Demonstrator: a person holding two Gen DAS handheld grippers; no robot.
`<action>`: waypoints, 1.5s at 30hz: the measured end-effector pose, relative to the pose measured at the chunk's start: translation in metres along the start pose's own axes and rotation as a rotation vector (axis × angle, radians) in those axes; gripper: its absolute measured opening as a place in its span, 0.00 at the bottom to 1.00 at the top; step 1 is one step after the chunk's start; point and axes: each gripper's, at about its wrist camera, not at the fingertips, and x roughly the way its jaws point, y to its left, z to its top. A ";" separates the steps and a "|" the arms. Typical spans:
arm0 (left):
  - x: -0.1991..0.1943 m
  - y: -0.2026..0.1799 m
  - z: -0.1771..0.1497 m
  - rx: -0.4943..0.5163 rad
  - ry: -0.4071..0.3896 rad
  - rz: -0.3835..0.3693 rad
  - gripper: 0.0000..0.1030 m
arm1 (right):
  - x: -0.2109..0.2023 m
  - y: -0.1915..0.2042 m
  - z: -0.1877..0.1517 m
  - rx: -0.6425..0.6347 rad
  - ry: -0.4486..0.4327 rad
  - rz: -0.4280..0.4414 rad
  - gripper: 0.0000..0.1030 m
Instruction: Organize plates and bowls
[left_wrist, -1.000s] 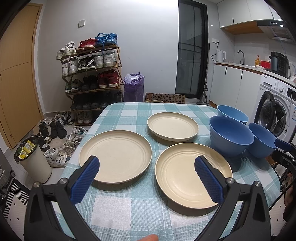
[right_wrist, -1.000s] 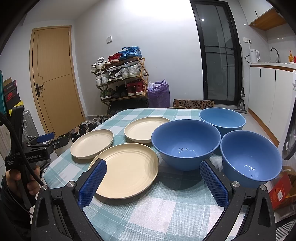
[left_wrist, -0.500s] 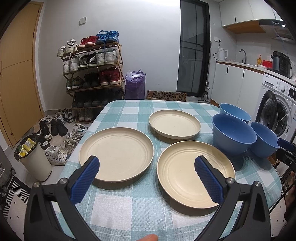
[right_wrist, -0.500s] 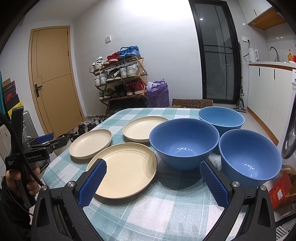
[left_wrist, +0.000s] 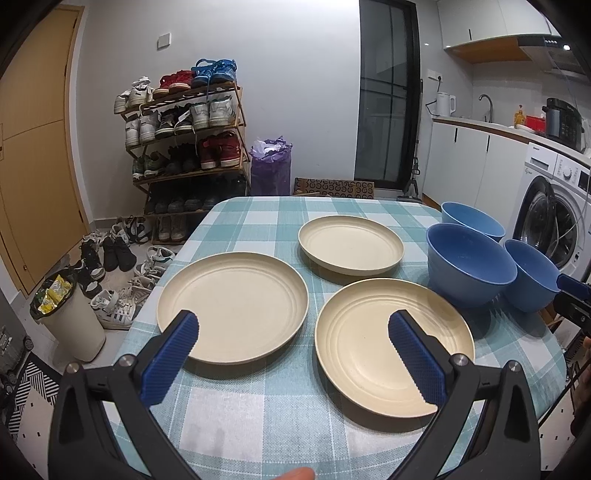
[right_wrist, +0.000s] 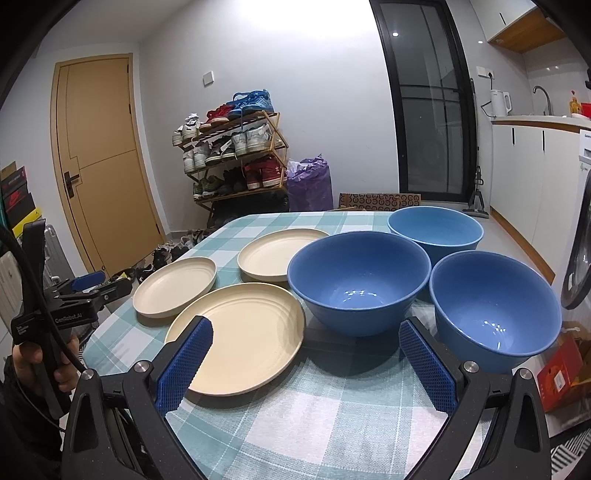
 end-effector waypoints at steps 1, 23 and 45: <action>0.000 0.000 0.001 0.000 -0.001 0.000 1.00 | 0.000 -0.001 0.001 -0.001 -0.001 -0.001 1.00; 0.011 -0.004 0.039 0.004 -0.004 -0.005 1.00 | -0.004 -0.014 0.046 -0.015 -0.024 0.040 1.00; 0.040 -0.001 0.084 -0.008 0.026 -0.020 1.00 | 0.003 -0.032 0.110 -0.004 -0.017 0.028 1.00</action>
